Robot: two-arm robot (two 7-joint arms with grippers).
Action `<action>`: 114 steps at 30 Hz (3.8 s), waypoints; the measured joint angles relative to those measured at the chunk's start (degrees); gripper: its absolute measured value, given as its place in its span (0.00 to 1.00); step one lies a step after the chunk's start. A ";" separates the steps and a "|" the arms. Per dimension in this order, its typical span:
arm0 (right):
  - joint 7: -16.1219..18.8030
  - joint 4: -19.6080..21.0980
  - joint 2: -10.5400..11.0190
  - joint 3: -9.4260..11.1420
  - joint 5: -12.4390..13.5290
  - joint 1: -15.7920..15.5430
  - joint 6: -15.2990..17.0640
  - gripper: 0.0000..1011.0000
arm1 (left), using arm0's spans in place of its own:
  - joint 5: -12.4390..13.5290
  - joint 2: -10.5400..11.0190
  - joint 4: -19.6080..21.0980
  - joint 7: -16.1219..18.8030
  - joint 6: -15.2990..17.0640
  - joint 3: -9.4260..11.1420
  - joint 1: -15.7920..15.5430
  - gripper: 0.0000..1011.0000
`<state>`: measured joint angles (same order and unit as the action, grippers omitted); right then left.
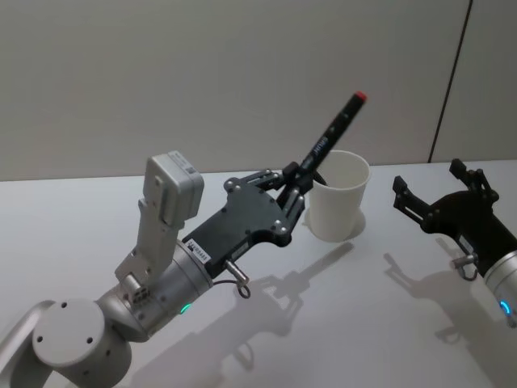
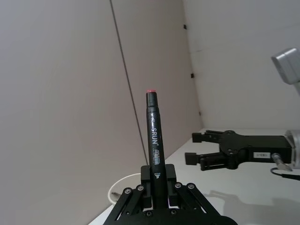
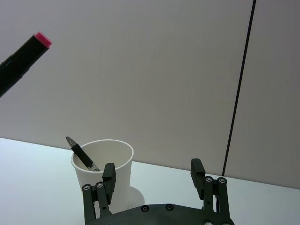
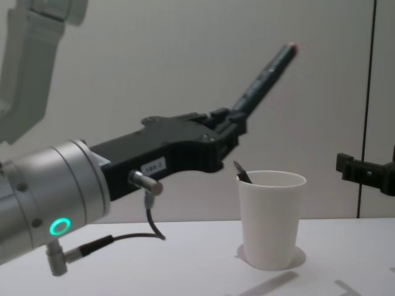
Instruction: Place the pen into the pen holder.
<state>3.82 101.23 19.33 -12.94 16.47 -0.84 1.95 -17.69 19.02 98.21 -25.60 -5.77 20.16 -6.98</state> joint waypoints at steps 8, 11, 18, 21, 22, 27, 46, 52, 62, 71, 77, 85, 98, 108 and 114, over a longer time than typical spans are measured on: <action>0.00 0.00 0.00 0.00 0.00 0.00 0.00 0.99 | 0.60 -0.69 -1.40 -3.88 0.19 0.72 -1.05 0.18; 0.00 0.00 0.00 0.00 0.00 0.00 0.00 0.99 | 0.72 -0.85 -1.68 -4.73 0.26 0.88 -1.30 0.18; 0.05 0.04 0.01 0.00 0.04 -0.01 0.00 0.99 | 0.91 -1.12 -2.16 -6.00 0.38 1.13 -1.71 0.18; 0.36 0.20 0.10 0.06 0.34 -0.08 0.00 0.99 | 0.96 -1.19 -2.30 -6.40 0.40 1.20 -1.84 0.18; 0.52 0.30 0.14 0.10 0.49 -0.12 0.00 0.99 | 0.97 -1.21 -2.32 -6.49 0.40 1.22 -1.86 0.18; 2.34 1.50 0.74 0.47 2.60 -0.65 0.37 0.99 | 1.03 -1.30 -2.49 -6.93 0.43 1.30 -2.01 0.18; 8.94 10.89 7.49 5.10 23.16 -6.37 8.63 0.99 | 1.12 -1.43 -2.72 -7.56 0.50 1.45 -2.19 0.18; 9.91 12.78 9.18 6.67 31.15 -7.81 11.43 0.99 | 1.13 -1.46 -2.75 -7.62 0.50 1.45 -2.21 0.18; 9.26 14.29 8.95 7.35 41.32 -8.00 14.72 0.99 | 1.12 -1.46 -2.78 -7.69 0.50 1.45 -2.24 0.18; 7.40 14.39 6.86 6.44 47.52 -6.31 16.97 0.99 | 1.11 -1.46 -2.78 -7.73 0.50 1.45 -2.24 0.18; 5.34 13.98 5.09 5.31 50.60 -4.61 18.37 0.99 | 1.11 -1.46 -2.78 -7.73 0.49 1.45 -2.24 0.18; 3.00 13.19 3.30 3.82 51.49 -2.84 18.97 0.99 | 1.11 -1.46 -2.78 -7.73 0.49 1.45 -2.24 0.18; 1.00 11.31 0.67 1.35 50.66 -0.25 19.30 0.99 | 1.11 -1.46 -2.78 -7.73 0.49 1.45 -2.24 0.18; 0.21 9.75 -0.88 -0.27 49.21 1.42 19.18 0.99 | 1.11 -1.46 -2.78 -7.73 0.49 1.45 -2.24 0.18; -0.15 9.13 -1.41 -0.84 48.66 2.00 18.94 0.99 | 1.11 -1.46 -2.78 -7.73 0.49 1.45 -2.24 0.18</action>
<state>3.67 110.35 17.92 -13.78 65.12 1.16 20.89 -16.58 17.56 95.43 -33.33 -5.27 21.61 -9.22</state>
